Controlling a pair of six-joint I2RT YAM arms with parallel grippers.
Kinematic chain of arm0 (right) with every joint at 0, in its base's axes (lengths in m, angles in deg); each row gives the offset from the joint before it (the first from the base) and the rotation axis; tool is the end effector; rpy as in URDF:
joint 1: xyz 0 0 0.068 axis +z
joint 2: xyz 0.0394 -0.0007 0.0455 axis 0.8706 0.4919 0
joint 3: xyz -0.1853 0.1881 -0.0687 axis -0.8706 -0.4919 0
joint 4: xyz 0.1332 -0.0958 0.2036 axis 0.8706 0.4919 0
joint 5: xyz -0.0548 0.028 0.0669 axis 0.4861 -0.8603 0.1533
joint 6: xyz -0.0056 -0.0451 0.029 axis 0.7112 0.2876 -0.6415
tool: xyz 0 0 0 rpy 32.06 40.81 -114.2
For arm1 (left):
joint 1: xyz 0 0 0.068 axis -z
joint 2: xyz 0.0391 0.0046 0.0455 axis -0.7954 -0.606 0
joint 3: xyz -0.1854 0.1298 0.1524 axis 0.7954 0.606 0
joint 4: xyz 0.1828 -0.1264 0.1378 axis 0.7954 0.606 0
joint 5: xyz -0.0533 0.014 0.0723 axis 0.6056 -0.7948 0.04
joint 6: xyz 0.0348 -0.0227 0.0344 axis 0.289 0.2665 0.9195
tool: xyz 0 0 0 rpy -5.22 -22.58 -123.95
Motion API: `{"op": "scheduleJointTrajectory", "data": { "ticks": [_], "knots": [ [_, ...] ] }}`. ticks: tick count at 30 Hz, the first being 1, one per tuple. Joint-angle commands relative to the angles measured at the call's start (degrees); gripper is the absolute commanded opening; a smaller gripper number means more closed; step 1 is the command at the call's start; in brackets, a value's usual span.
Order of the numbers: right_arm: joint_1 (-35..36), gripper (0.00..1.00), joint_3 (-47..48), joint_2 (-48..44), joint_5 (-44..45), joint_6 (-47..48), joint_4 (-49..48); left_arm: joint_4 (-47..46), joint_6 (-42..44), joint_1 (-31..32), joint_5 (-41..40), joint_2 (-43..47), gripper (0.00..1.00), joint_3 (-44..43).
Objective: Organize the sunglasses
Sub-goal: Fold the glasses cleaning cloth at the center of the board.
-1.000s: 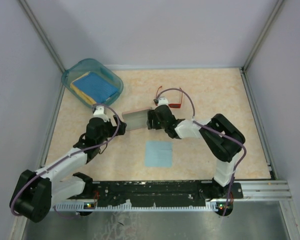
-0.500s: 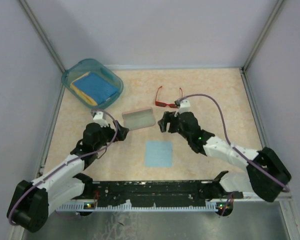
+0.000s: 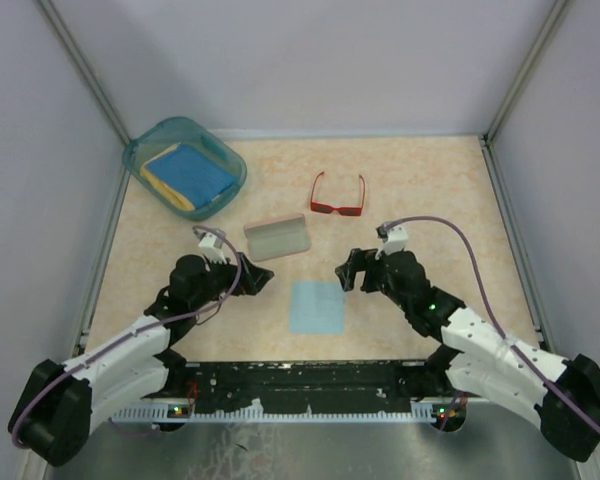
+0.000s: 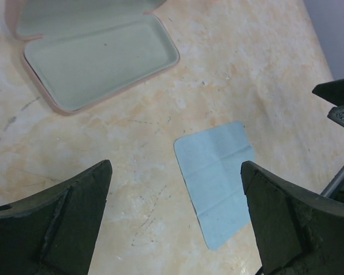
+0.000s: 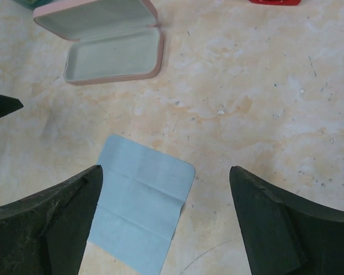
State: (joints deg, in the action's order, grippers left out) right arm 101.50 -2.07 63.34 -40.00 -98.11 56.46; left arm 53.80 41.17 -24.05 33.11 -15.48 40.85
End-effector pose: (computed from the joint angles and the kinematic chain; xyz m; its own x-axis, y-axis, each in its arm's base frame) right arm 0.1485 0.1212 0.2170 -0.5117 0.1723 -0.8417 -0.3291 0.8657 0.3772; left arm 0.1625 -0.0959 0.1850 -0.5465 -0.2735 -0.7915 0.3946 0.7496 -0.5314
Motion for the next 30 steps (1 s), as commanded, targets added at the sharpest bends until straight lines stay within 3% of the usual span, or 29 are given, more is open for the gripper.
{"op": "scheduleJointTrajectory", "data": {
  "ticks": [1,7,12,15,30],
  "knots": [
    [-0.15,0.91,0.41,-0.08,-0.57,-0.95,2.83,-3.05,-0.90,3.50,0.66,-2.61,0.99,-1.59],
    [-0.11,0.88,-0.61,3.68,-1.44,-1.55,0.98,-5.72,-0.55,10.41,-3.77,-9.92,0.97,-2.96],
    [-0.06,0.70,-1.44,7.12,-4.30,-1.35,-2.48,-5.76,-0.16,15.16,-9.14,-16.44,0.93,-5.83],
    [-0.11,0.65,-1.59,9.43,-5.37,-1.21,-3.89,-5.96,-0.17,17.10,-11.94,-19.22,0.90,-7.36],
    [-0.10,0.59,-0.38,16.45,-5.59,-1.18,-7.89,-10.75,0.67,18.45,-12.45,-31.56,0.75,-12.18]
  ]
}}
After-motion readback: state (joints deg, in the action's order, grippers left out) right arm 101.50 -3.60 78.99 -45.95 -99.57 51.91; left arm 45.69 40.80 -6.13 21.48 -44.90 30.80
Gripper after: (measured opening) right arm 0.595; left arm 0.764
